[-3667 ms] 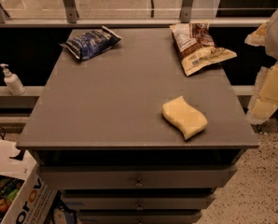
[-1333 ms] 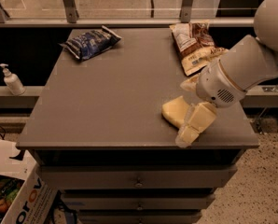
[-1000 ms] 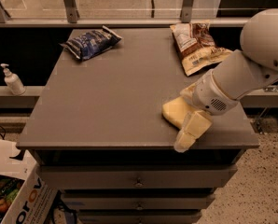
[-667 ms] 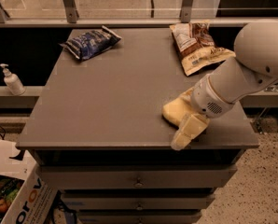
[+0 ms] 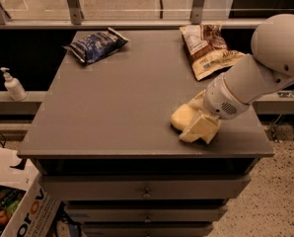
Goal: Move sponge near blue chip bag
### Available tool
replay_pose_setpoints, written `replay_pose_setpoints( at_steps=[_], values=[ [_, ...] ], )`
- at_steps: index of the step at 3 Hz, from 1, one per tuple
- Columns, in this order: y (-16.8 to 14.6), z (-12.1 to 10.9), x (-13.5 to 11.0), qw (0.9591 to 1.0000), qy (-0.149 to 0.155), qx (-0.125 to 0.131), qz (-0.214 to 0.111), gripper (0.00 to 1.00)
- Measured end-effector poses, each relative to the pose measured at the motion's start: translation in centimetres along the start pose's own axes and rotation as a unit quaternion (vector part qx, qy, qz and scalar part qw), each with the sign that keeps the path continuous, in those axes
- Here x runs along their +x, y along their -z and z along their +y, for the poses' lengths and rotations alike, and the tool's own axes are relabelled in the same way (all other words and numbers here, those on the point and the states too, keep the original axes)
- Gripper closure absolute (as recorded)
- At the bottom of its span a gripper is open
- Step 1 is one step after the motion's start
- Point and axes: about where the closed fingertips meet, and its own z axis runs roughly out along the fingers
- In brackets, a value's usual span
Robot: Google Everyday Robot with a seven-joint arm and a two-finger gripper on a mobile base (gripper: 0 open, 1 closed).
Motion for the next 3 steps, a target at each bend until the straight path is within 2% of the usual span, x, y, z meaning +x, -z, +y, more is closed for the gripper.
replay_pose_setpoints(
  at_steps=[1, 2, 3],
  values=[
    [0.7, 0.0, -0.4, 1.0000, 0.000, 0.000, 0.000, 0.84],
    [0.7, 0.0, -0.4, 1.0000, 0.000, 0.000, 0.000, 1.00],
    [3.2, -1.8, -1.5, 0.9994, -0.011, 0.016, -0.028, 1.00]
  ],
)
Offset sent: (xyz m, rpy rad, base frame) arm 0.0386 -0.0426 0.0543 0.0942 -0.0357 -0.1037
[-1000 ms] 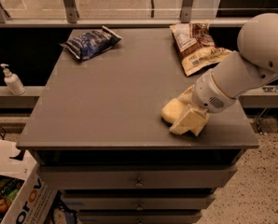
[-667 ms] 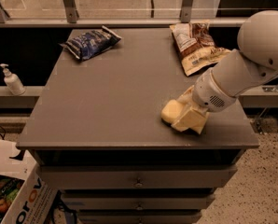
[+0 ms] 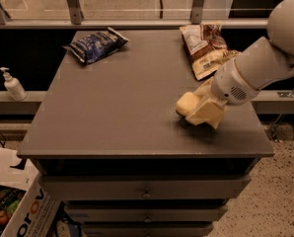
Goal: Move sponge near blue chip bag
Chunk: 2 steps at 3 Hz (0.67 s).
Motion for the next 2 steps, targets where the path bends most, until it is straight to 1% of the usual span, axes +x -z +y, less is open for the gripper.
replay_pose_setpoints(
  at_steps=[1, 2],
  values=[
    [4.62, -3.78, -3.31, 0.9972, -0.023, 0.043, -0.056, 1.00],
    [4.56, -3.74, -3.30, 0.9973, -0.023, 0.042, -0.056, 1.00]
  ],
)
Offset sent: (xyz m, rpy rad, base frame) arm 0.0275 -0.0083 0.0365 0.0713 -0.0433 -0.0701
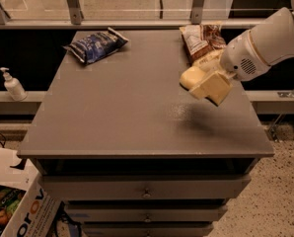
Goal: Move sponge near blue chip bag
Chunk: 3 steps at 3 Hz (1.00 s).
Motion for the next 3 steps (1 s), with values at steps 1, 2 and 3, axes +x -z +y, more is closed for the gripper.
replay_pose_setpoints(
  at_steps=[1, 2, 3],
  values=[
    [-0.3, -0.3, -0.6, 0.9999, -0.002, 0.013, -0.010, 1.00],
    [-1.8, -1.6, -3.8, 0.9990, 0.008, 0.033, -0.027, 1.00],
    [-4.7, -3.8, -9.3, 0.9969, 0.031, 0.060, -0.041, 1.00]
  ],
)
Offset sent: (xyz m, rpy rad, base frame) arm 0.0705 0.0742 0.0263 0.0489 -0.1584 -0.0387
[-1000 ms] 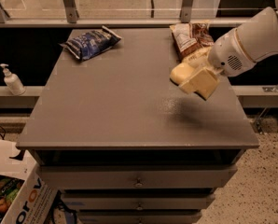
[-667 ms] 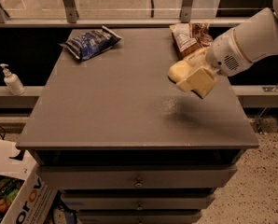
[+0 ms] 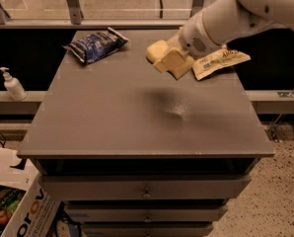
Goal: Move sponge near blue chip bag
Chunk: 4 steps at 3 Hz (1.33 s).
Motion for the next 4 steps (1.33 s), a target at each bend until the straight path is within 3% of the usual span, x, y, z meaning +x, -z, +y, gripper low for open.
replay_pose_setpoints(
  at_steps=[1, 2, 4],
  values=[
    [-3.0, -1.2, -3.7, 0.9997, 0.022, 0.010, -0.002, 1.00],
    [-3.3, -1.3, -3.8, 0.9997, 0.022, 0.012, -0.003, 1.00],
    [-10.6, -4.6, -6.1, 0.9979, 0.034, 0.051, -0.023, 1.00]
  ],
)
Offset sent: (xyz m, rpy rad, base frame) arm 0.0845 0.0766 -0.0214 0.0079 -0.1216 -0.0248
